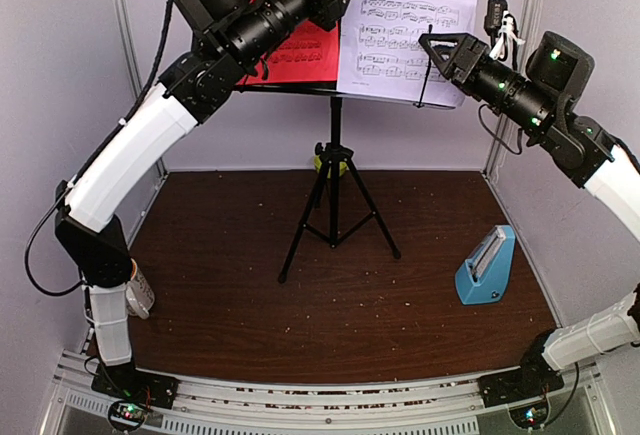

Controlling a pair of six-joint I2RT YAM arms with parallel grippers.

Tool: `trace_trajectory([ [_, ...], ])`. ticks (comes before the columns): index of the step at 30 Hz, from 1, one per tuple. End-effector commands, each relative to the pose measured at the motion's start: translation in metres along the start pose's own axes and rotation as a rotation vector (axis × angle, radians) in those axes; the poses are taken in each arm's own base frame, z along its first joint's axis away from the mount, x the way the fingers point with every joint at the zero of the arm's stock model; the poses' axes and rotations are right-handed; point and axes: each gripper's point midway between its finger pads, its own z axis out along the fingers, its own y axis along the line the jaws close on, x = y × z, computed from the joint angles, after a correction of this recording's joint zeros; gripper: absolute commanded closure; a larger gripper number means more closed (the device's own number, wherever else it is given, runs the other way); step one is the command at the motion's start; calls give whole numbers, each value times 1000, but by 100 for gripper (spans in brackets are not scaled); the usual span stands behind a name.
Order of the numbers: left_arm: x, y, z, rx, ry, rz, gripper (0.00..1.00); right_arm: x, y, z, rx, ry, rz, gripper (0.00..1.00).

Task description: Set up the instrument practice props

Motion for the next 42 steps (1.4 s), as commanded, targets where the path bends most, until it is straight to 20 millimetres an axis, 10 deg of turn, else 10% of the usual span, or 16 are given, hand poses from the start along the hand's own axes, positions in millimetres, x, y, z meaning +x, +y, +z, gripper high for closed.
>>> trace_trajectory([
  [1, -39, 29, -15, -99, -46, -1, 58, -28, 18, -14, -40, -61, -5, 47],
  [21, -37, 55, -64, -181, 136, -30, 35, -51, 21, -50, -4, -85, -56, 9],
  [32, 7, 76, -144, -293, 305, -124, 27, -11, -55, -116, 343, 18, -89, 5],
  [42, 67, 66, -187, -314, 490, -212, 24, 65, -132, -181, 684, 163, 9, 3],
])
